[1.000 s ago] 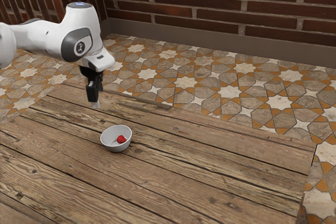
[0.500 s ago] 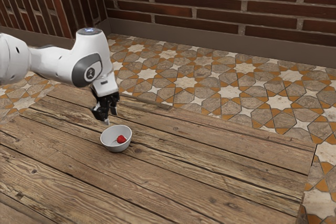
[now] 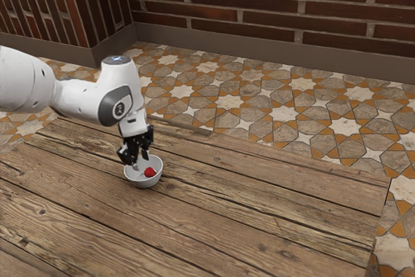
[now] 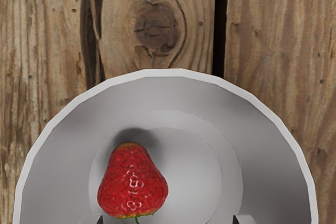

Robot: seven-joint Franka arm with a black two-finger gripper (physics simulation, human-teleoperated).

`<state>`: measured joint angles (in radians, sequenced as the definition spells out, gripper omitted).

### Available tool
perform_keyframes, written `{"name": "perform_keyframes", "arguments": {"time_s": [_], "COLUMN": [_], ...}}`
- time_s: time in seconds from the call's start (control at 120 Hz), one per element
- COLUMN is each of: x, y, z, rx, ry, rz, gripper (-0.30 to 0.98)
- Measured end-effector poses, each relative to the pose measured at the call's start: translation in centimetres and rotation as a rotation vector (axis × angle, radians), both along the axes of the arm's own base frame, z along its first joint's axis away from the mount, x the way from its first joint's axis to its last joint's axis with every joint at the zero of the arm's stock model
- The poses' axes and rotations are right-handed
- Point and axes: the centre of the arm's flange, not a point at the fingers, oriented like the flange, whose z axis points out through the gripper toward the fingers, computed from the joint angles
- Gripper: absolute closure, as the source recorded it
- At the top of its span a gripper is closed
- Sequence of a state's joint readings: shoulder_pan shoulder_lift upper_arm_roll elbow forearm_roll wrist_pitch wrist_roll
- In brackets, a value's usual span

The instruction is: Take strawberry from the bowl

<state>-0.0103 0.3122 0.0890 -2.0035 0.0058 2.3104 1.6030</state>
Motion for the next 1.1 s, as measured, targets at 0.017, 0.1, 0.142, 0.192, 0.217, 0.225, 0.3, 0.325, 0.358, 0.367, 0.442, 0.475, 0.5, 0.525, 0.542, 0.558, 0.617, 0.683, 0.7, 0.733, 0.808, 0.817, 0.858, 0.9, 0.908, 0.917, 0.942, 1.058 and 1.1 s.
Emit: {"name": "perform_keyframes", "arguments": {"time_s": [0.017, 0.1, 0.142, 0.192, 0.217, 0.225, 0.3, 0.325, 0.358, 0.367, 0.442, 0.475, 0.5, 0.525, 0.542, 0.558, 0.617, 0.683, 0.7, 0.733, 0.808, 0.817, 0.858, 0.9, 0.908, 0.917, 0.942, 1.058, 1.1], "x": [0.0, 0.6, 0.8, 1.2, 1.2, 1.2, 1.3, 1.3, 1.4, 1.4, 1.4, 1.4, 1.4, 1.4, 1.5, 1.5, 1.5, 1.5, 1.5, 1.5, 1.5, 1.5, 1.6, 1.7, 1.7, 1.7, 1.7, 1.8, 1.9], "y": [0.0, 0.0, 0.0, 0.0, 0.0, 0.0, -0.1, -0.1, -0.1, -0.1, -0.1, -0.1, -0.1, -0.1, -0.1, -0.1, -0.1, -0.1, -0.1, -0.1, -0.1, -0.1, 0.0, 0.0, 0.0, 0.0, 0.0, 0.1, 0.1], "z": [-0.1, -0.4, -0.5, -0.8, -1.0, -1.1, -1.6, -1.8, -2.0, -2.0, -2.5, -2.6, -2.7, -2.8, -2.9, -3.0, -3.4, -3.9, -4.0, -4.2, -4.3, -4.3, -4.2, -4.0, -4.0, -4.0, -3.9, -3.3, -2.8], "rx": [-0.001, -0.003, -0.004, -0.005, -0.005, -0.006, -0.008, -0.010, -0.010, -0.011, -0.014, -0.017, -0.019, -0.021, -0.022, -0.023, -0.026, -0.027, -0.028, -0.028, -0.030, -0.030, -0.030, -0.033, -0.034, -0.034, -0.035, -0.039, -0.040], "ry": [0.000, -0.006, -0.010, -0.011, -0.009, -0.008, -0.002, -0.001, -0.001, 0.000, 0.001, 0.001, 0.001, 0.001, 0.000, 0.001, 0.004, 0.007, 0.008, 0.008, 0.007, 0.007, 0.004, -0.001, -0.001, -0.002, -0.004, -0.018, -0.027], "rz": [-0.002, -0.012, -0.016, -0.022, -0.024, -0.025, -0.032, -0.034, -0.036, -0.037, -0.039, -0.039, -0.039, -0.039, -0.039, -0.039, -0.039, -0.040, -0.040, -0.040, -0.041, -0.042, -0.042, -0.038, -0.038, -0.037, -0.035, -0.032, -0.031], "gripper": [0.41, 0.41, 0.42, 0.42, 0.42, 0.42, 0.43, 0.43, 0.43, 0.43, 0.44, 0.44, 0.44, 0.44, 0.45, 0.45, 0.45, 0.44, 0.44, 0.44, 0.45, 0.45, 0.48, 0.50, 0.51, 0.51, 0.53, 0.58, 0.59]}}
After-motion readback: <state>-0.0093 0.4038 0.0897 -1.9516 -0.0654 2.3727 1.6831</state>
